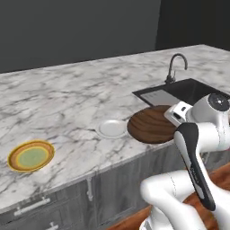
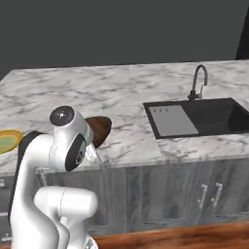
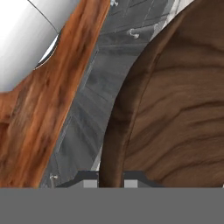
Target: Move the bowls from the cabinet to the plates on the dining table.
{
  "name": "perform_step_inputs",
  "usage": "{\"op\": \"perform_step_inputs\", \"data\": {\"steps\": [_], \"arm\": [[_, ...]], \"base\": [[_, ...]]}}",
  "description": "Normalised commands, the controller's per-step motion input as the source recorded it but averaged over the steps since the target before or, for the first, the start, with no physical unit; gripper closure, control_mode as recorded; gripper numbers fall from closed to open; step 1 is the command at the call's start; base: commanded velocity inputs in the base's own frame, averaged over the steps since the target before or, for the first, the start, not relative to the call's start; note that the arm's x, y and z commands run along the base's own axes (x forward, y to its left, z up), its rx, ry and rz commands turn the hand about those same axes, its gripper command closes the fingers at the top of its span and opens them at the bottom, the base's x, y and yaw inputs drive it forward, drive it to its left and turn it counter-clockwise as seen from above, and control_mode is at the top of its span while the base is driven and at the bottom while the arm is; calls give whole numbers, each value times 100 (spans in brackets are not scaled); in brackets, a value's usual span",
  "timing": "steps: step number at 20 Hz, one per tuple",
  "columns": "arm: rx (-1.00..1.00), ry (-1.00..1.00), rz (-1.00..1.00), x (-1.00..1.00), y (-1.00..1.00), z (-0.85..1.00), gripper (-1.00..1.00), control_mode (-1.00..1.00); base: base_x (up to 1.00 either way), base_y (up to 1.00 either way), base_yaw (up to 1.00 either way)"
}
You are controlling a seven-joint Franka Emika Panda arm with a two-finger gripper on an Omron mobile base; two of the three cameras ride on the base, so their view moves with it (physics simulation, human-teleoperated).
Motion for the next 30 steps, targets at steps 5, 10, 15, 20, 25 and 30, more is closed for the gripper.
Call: {"op": "perform_step_inputs", "data": {"steps": [5, 10, 15, 20, 25, 30], "arm": [[0, 0, 0, 0, 0, 0, 100, 100], [0, 0, 0, 0, 0, 0, 100, 100], [0, 0, 0, 0, 0, 0, 100, 100], [0, 0, 0, 0, 0, 0, 100, 100], [0, 0, 0, 0, 0, 0, 100, 100], [0, 0, 0, 0, 0, 0, 100, 100]], "base": [[20, -1, 37], [34, -31, 37], [14, -35, 21], [9, -31, 5], [27, -21, 0], [28, -12, 0]]}}
